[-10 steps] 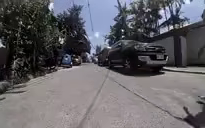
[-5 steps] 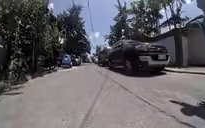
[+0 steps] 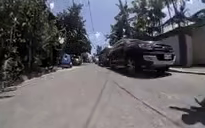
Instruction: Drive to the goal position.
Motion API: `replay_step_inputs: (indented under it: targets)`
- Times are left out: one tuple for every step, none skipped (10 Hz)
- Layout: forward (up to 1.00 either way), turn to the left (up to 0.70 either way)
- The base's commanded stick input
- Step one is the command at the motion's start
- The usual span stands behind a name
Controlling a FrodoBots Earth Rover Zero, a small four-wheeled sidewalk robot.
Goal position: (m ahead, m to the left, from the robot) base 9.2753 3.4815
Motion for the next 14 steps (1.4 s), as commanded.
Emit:
replay_step_inputs:
  targets:
    - [0.7, 0.0]
    - [0.7, 0.0]
    - [0.7, 0.0]
    - [0.7, 0.22]
    - [0.7, 0.35]
    - [0.7, 0.35]
    - [0.7, 0.2]
    - [0.7, 0.0]
    - [0.7, 0.0]
    - [0.77, 0.0]
    - [0.85, 0.0]
    - [0.85, 0.09]
    - [0.85, 0.22]
    - [0.93, 0.0]
